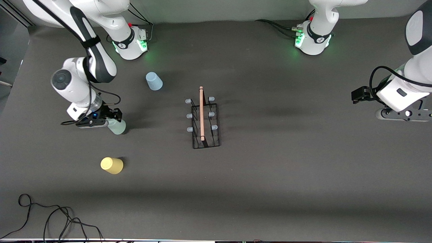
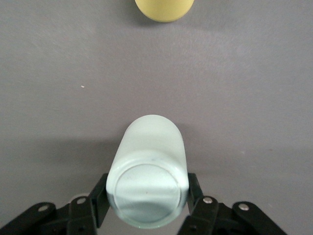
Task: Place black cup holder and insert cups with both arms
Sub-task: 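Lower the right gripper onto the pale green cup and grasp it, then carry the green cup with the right gripper and insert it onto a peg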
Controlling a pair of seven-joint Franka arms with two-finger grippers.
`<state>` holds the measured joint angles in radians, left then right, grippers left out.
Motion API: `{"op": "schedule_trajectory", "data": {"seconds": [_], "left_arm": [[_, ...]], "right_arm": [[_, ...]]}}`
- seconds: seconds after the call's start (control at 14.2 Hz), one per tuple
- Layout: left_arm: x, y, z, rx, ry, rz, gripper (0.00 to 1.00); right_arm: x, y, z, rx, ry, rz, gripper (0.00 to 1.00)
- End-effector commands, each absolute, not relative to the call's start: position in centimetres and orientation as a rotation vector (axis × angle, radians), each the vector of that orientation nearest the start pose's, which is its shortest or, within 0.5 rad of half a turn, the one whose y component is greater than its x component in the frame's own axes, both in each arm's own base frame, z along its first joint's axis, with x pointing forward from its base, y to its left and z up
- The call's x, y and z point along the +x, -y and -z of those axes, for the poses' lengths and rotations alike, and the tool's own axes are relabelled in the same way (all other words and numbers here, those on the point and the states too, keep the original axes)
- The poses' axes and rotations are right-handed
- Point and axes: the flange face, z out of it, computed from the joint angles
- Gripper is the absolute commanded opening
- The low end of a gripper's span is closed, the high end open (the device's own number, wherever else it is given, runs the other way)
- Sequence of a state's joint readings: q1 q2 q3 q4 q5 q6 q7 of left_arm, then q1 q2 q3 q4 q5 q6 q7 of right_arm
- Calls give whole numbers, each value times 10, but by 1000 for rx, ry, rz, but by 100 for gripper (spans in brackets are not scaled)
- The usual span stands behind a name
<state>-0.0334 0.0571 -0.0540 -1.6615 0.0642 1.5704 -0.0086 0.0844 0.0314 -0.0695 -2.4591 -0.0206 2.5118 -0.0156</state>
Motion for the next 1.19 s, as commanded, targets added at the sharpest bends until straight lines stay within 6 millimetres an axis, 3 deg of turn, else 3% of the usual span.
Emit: {"op": "schedule_trajectory", "data": {"seconds": [0.0,0.14,0.21,0.35,0.49,0.7,0.84,0.98,1.12], "left_arm": [[566,43,-555,-3064,-121,-218,100],[566,43,-554,-3063,-119,-221,100],[566,42,-555,-3066,-117,-214,100],[566,42,-554,-3064,-117,-214,100],[566,41,-554,-3064,-115,-214,100],[566,39,-555,-3065,-115,-214,100],[566,38,-555,-3065,-112,-214,100],[566,39,-555,-3065,-115,-214,100],[566,38,-555,-3065,-112,-214,100]], "right_arm": [[499,-28,-376,-3168,52,-63,14],[507,-40,-422,-3168,-12,-142,14],[507,-58,-441,-3172,-52,-167,14],[501,-102,-473,-3179,-170,-185,13],[490,-159,-492,-3107,-408,-210,13],[484,-235,-488,-3007,-794,-250,13],[487,-267,-480,-2879,-1047,-303,13],[470,-315,-465,-2837,-1181,-289,13],[455,-347,-449,-2816,-1281,-288,13]]}}
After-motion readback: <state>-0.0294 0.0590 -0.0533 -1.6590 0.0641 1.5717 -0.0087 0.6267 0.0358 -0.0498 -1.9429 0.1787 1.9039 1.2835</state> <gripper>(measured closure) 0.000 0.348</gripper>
